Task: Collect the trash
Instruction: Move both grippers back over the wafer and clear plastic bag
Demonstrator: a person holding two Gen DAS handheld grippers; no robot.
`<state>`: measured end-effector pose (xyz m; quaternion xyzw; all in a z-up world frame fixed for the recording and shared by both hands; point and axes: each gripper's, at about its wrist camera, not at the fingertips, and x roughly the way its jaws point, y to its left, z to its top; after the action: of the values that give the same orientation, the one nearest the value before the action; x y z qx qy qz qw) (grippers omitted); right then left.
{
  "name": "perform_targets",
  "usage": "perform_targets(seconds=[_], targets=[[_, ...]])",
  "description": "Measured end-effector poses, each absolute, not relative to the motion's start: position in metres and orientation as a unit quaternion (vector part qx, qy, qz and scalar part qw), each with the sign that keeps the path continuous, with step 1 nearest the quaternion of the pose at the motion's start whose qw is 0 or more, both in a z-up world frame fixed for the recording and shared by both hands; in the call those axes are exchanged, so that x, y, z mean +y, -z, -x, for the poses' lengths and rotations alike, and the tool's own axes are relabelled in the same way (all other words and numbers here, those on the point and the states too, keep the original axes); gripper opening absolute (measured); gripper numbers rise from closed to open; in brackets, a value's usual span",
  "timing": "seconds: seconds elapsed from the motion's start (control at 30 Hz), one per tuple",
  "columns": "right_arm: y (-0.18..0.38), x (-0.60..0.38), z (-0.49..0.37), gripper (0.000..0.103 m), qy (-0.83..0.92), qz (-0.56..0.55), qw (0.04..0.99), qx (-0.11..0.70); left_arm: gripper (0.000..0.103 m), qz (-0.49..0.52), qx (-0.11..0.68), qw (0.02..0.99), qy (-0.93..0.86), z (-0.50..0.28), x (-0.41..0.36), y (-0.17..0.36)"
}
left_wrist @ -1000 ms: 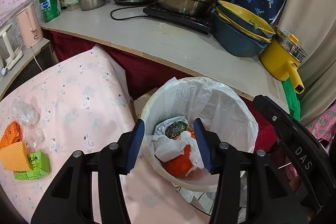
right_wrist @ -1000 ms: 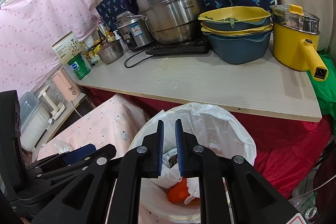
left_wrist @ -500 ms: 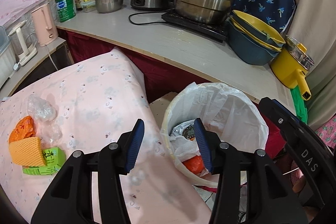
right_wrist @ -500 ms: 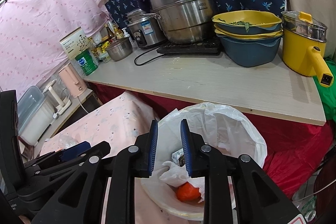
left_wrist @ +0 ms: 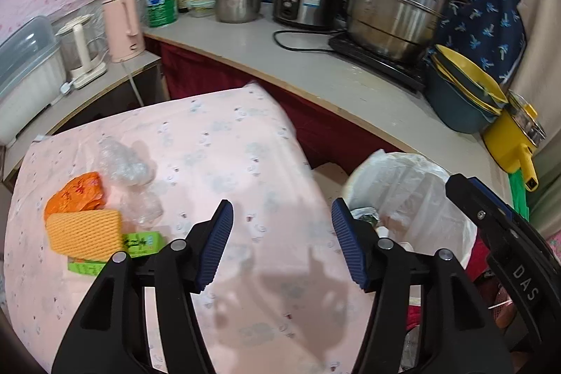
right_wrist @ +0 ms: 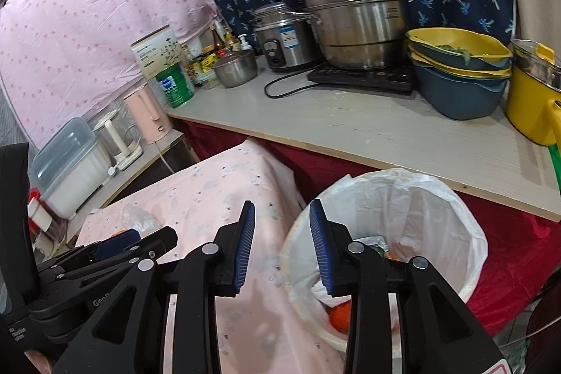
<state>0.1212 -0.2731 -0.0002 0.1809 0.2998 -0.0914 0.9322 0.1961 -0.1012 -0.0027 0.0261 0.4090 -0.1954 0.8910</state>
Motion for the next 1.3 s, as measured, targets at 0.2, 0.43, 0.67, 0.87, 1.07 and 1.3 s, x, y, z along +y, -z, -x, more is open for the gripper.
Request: perform_targets(seconds=[0.2,0.43,0.67,0.87,1.07,1.3], targets=[[-0.003,-0.244,-0.133,0.032,0.067,-0.166,0.935,0.306,0.056,-0.005,0.415,0.895,0.162,-0.204,-0.061,0.005],[-0.005,-0.208,-0.145,0.032,0.038,-0.147,0.937,0.313,0.056,0.018,0.417,0.9,0.126,-0.21,-0.014,0.006],[-0.003,-0.17,-0.158,0.034,0.011,-0.129,0.937,0.324,0.056,0.036,0.418,0.903,0.091,-0.214,0.029,0.01],[0.001,-0.139,-0.171,0.038,-0.011,-0.115,0.936,0.333,0.062,0.046,0.419,0.905,0.059,-0.217,0.064,0.015],[0.011,-0.109,-0.188,0.039,-0.033,-0.103,0.932,0.347,0.074,0.066,0.43,0.9,0.023,-0.223,0.102,0.028],[0.031,-0.077,-0.215,0.039,-0.058,-0.087,0.923,0.37,0.075,0.089,0.451,0.888,-0.014,-0.233,0.138,0.052]])
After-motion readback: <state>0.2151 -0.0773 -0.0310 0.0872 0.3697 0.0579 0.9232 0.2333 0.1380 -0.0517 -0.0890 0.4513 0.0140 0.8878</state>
